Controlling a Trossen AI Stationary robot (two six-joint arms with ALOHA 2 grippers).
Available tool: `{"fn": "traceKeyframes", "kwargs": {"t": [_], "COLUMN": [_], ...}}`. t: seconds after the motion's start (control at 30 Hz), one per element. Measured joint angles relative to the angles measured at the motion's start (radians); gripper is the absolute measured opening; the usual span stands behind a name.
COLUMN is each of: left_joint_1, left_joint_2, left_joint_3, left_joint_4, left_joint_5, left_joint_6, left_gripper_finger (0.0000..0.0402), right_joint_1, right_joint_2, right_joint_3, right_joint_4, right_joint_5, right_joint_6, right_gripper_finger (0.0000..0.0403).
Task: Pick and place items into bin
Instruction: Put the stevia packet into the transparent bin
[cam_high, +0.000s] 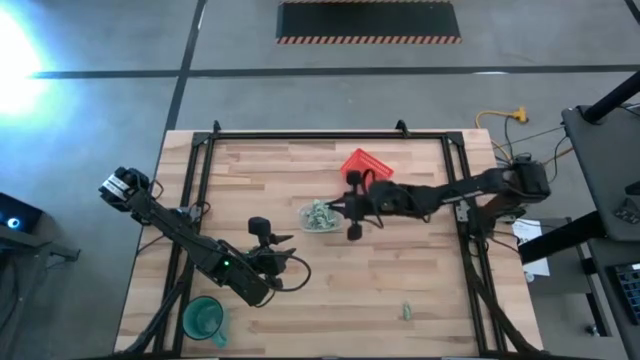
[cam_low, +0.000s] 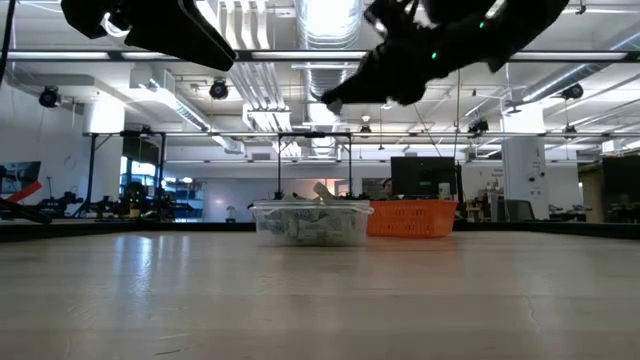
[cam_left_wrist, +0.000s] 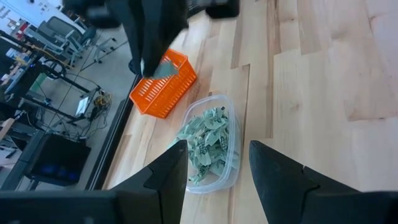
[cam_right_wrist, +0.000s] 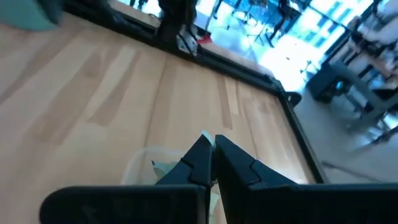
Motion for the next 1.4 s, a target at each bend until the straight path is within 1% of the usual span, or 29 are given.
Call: {"fn": "traceKeyframes", "kwargs": {"t": [0.1,0.2,0.43,0.53,0.73,0.87,1.0,1.17,1.27,1.4], "left_joint_1": [0.000,0.000,0.000,0.000,0.000,0.000,0.000,0.000,0.000,0.000], "left_joint_2": [0.000,0.000,0.000,0.000,0.000,0.000,0.000,0.000,0.000,0.000], "left_joint_3": [0.000,0.000,0.000,0.000,0.000,0.000,0.000,0.000,0.000,0.000], "left_joint_4": [0.001,0.000,0.000,0.000,0.000,0.000,0.000,0.000,0.000,0.000], "left_joint_5": [0.000,0.000,0.000,0.000,0.000,0.000,0.000,0.000,0.000,0.000], "left_joint_6": [0.000,0.000,0.001,0.001,0.001,0.001,0.001,0.001,0.000,0.000], "left_gripper_finger": [0.0155,0.0155,0.0155,0.0155,0.0155,0.0155,0.0155,0.0155,0.0155,0.0155], "right_joint_1": [-0.054,-0.096,-0.138,-0.144,-0.162,-0.161,-0.168,-0.166,-0.162,-0.140], "right_joint_2": [0.050,0.098,0.174,0.193,0.195,0.195,0.195,0.190,0.156,0.059], "right_joint_3": [0.007,0.012,0.023,0.023,0.023,0.023,0.023,0.023,0.022,0.022], "right_joint_4": [0.001,0.002,0.003,0.001,-0.001,-0.001,-0.001,-0.016,-0.117,-0.345], "right_joint_5": [-0.040,-0.108,-0.196,-0.209,-0.215,-0.215,-0.215,-0.219,-0.259,-0.266], "right_joint_6": [0.032,0.052,0.074,0.088,0.172,0.185,0.209,0.190,0.153,0.154], "right_gripper_finger": [0.0009,0.0009,0.0009,0.0009,0.0010,0.0034,0.0076,0.0120,0.0134,0.0138]}}
